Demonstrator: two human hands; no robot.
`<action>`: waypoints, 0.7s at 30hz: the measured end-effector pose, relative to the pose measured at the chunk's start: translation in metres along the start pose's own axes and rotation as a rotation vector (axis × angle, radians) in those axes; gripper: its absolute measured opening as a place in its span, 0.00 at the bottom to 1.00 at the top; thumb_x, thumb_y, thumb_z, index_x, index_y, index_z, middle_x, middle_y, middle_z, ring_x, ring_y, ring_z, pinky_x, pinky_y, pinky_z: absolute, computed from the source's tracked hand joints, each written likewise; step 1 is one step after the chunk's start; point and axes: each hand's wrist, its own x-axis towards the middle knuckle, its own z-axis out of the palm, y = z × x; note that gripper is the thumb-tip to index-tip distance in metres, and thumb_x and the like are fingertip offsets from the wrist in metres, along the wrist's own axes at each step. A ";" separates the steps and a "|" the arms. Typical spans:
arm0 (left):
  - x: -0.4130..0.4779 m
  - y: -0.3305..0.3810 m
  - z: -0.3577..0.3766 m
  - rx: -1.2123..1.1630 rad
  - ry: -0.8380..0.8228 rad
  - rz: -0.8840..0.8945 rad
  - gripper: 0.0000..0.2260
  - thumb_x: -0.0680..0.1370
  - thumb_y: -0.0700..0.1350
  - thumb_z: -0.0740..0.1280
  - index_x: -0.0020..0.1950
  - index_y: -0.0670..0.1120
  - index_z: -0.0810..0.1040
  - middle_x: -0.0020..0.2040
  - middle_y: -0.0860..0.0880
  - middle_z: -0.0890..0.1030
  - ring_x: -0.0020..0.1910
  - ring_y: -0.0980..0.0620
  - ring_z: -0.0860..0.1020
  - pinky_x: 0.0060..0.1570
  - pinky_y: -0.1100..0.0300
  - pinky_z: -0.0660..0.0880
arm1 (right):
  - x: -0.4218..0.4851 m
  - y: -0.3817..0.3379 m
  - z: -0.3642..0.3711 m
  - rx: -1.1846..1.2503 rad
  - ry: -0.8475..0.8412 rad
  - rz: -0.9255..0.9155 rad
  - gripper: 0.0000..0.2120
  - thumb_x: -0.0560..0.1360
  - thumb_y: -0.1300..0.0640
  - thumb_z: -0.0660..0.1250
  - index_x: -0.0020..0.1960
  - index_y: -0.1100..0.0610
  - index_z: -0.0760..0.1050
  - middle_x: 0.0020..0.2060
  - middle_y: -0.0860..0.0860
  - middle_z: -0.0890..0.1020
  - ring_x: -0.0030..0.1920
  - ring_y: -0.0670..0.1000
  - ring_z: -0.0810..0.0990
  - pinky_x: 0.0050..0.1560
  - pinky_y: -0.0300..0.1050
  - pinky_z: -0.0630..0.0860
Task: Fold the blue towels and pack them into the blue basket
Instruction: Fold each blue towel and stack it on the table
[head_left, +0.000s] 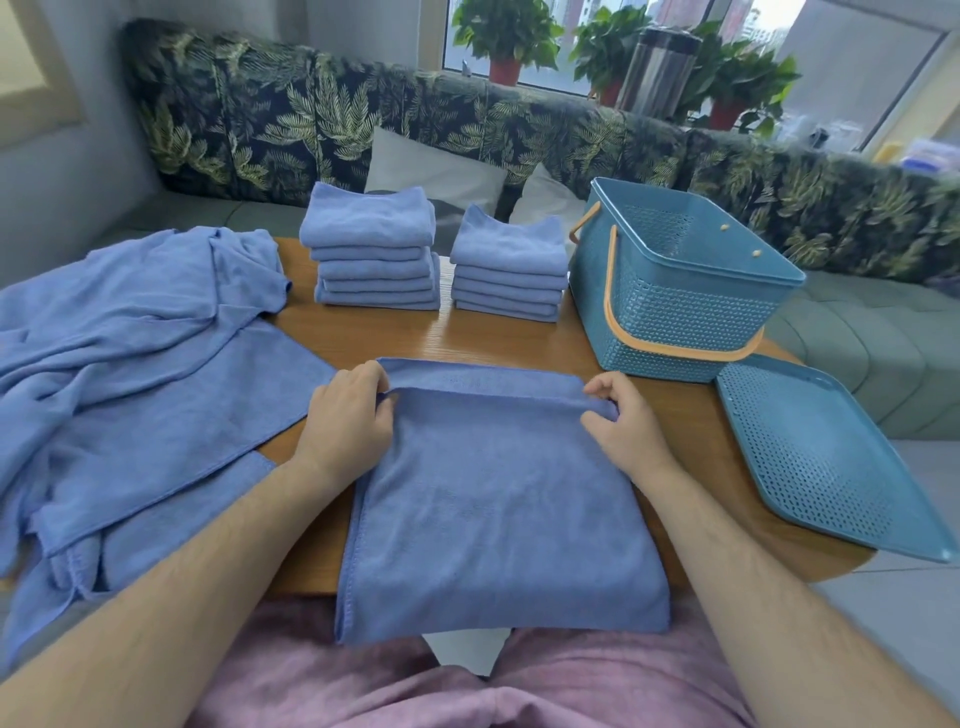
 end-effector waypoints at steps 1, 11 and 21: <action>0.001 0.000 0.000 -0.001 0.003 -0.001 0.05 0.80 0.43 0.65 0.45 0.47 0.70 0.39 0.51 0.74 0.41 0.48 0.71 0.42 0.53 0.64 | 0.002 -0.001 -0.001 0.058 0.007 0.070 0.13 0.65 0.57 0.64 0.48 0.47 0.75 0.44 0.47 0.80 0.41 0.40 0.77 0.44 0.36 0.72; 0.000 0.003 -0.005 -0.085 0.072 -0.050 0.06 0.80 0.44 0.66 0.45 0.49 0.70 0.34 0.54 0.74 0.34 0.55 0.72 0.39 0.53 0.68 | 0.006 0.010 0.001 -0.017 0.058 0.062 0.07 0.75 0.58 0.69 0.45 0.46 0.80 0.43 0.43 0.84 0.46 0.47 0.82 0.47 0.48 0.77; 0.000 0.002 -0.003 -0.112 0.085 -0.154 0.06 0.80 0.47 0.66 0.46 0.49 0.71 0.39 0.53 0.75 0.36 0.55 0.74 0.34 0.60 0.67 | 0.003 0.004 0.003 -0.207 0.068 0.042 0.05 0.76 0.48 0.70 0.43 0.46 0.78 0.30 0.50 0.79 0.34 0.47 0.77 0.39 0.48 0.74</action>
